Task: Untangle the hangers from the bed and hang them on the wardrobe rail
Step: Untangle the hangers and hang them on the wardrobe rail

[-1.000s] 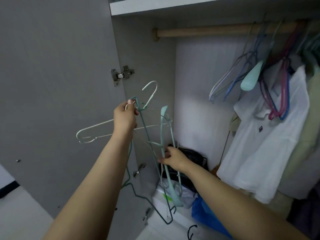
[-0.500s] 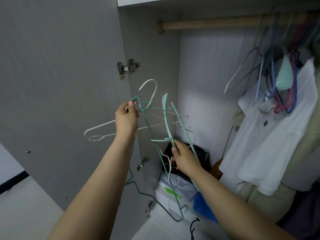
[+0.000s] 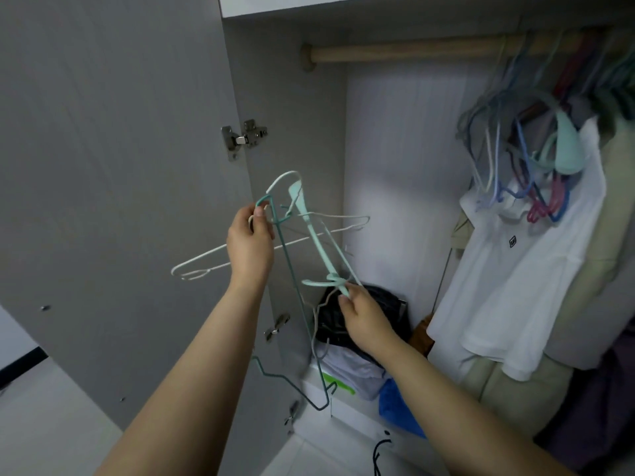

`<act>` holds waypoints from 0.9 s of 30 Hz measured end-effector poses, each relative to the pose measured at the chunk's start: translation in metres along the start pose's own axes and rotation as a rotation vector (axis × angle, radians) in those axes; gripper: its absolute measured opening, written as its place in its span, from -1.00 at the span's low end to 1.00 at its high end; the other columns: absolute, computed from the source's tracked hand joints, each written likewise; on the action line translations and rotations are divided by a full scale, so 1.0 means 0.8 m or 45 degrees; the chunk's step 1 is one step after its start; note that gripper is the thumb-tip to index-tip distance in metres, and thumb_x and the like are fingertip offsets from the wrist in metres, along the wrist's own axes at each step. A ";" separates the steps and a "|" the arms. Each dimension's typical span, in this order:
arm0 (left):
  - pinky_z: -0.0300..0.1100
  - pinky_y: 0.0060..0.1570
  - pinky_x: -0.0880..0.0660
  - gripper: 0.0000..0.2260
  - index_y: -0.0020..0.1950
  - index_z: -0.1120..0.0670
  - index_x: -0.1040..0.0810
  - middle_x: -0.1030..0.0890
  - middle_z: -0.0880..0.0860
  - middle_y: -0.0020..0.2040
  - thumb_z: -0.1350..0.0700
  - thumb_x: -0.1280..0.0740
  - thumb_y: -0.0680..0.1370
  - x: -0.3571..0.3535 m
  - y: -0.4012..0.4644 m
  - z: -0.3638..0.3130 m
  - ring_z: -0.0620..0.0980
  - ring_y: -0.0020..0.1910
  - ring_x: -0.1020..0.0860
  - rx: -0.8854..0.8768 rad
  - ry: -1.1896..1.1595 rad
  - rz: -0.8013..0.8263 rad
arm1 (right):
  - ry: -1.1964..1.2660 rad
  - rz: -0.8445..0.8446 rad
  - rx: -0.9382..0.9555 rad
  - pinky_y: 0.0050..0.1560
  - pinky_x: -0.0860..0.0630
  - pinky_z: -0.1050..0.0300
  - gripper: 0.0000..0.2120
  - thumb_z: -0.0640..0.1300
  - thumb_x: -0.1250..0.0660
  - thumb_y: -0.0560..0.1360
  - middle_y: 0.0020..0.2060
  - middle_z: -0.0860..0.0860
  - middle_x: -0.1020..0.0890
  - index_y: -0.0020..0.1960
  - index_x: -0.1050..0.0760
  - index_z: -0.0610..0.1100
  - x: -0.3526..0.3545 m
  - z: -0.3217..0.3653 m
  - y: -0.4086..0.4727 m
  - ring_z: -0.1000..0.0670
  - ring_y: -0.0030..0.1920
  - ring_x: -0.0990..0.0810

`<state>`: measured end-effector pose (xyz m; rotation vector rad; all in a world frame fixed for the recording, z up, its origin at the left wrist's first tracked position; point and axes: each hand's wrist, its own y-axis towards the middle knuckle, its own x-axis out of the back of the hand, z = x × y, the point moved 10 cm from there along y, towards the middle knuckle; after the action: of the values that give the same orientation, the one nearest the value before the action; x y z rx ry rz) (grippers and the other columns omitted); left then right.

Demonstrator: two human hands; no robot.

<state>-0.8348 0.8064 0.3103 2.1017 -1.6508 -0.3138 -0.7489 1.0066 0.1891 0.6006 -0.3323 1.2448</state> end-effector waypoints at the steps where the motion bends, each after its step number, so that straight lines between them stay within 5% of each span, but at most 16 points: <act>1: -0.16 -0.33 -0.33 -0.75 -0.01 0.11 -0.55 -0.47 -0.05 -0.37 0.05 -0.11 0.65 0.004 0.004 -0.001 -0.13 -0.42 -0.39 -0.006 0.020 -0.013 | -0.015 0.000 -0.029 0.22 -0.38 0.15 -0.69 -0.17 -0.13 0.62 0.21 -0.11 -0.53 0.33 -0.44 -0.13 0.009 -0.011 0.001 -0.05 0.19 -0.51; 9: -0.08 -0.18 -0.39 -0.74 0.07 0.10 -0.56 -0.60 0.09 -0.18 0.02 -0.12 0.64 0.005 0.030 0.000 0.10 -0.17 -0.53 -0.050 0.149 -0.069 | -0.446 0.095 -0.093 0.08 -0.46 0.14 -0.67 0.01 -0.05 0.64 0.17 0.01 -0.57 0.35 -0.40 0.01 0.071 -0.051 -0.014 -0.03 0.12 -0.55; 18: -0.13 -0.22 -0.26 -0.71 0.00 0.22 -0.53 -0.62 0.22 -0.12 0.06 -0.12 0.64 -0.019 0.057 0.003 0.21 -0.09 -0.53 0.006 0.220 -0.093 | -0.204 -0.277 -0.247 -0.22 -0.46 0.09 -0.82 -0.03 -0.17 0.61 -0.34 0.09 -0.56 -0.05 -0.54 0.01 0.159 -0.098 -0.047 -0.04 -0.23 -0.56; 22: -0.12 -0.21 -0.28 -0.72 0.00 0.19 -0.52 -0.61 0.21 -0.13 0.06 -0.11 0.64 -0.039 0.068 -0.016 0.20 -0.11 -0.52 -0.015 0.203 -0.094 | -0.112 -0.352 -0.420 -0.10 -0.34 0.16 -0.71 -0.05 -0.13 0.63 -0.12 -0.03 -0.56 0.06 -0.56 -0.19 0.186 -0.104 -0.027 -0.03 -0.08 -0.50; 27: -0.13 -0.21 -0.28 -0.73 0.03 0.18 -0.52 -0.62 0.18 -0.13 0.05 -0.10 0.65 -0.059 0.065 -0.012 0.17 -0.12 -0.52 0.006 0.220 -0.076 | 0.379 -0.169 -0.487 -0.45 -0.25 0.22 -0.79 -0.24 -0.06 0.62 -0.35 0.00 -0.32 0.16 -0.43 -0.17 0.179 -0.074 0.023 0.06 -0.40 -0.31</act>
<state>-0.8876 0.8439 0.3388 2.1202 -1.4928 -0.1426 -0.7285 1.1571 0.2245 0.1041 -0.2665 1.0871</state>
